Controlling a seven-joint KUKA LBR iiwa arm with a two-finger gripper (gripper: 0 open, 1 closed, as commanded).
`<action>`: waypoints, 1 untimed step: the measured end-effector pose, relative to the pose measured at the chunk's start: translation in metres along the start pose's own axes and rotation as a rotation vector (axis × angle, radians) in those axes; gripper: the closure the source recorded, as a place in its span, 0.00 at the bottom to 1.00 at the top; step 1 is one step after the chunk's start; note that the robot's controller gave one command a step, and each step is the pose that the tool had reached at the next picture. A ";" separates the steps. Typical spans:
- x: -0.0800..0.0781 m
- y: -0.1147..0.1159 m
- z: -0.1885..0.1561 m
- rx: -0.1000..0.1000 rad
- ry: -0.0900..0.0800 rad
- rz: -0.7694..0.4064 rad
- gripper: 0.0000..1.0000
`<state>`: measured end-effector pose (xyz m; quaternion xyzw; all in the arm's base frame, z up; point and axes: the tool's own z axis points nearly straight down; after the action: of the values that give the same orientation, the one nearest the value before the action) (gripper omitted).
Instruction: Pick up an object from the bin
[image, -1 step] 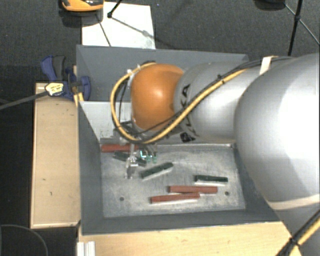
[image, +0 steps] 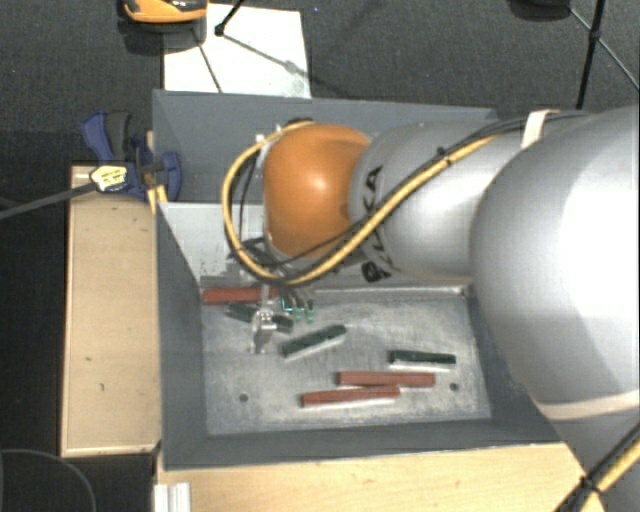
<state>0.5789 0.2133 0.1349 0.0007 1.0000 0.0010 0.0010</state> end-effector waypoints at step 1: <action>-0.013 -0.048 0.054 -0.011 -0.021 0.000 1.00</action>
Offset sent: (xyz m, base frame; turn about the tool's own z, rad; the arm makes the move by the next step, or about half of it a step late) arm 0.0000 0.0000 0.0000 0.0000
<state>0.5920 0.1654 0.0810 0.0009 0.9999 0.0063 0.0117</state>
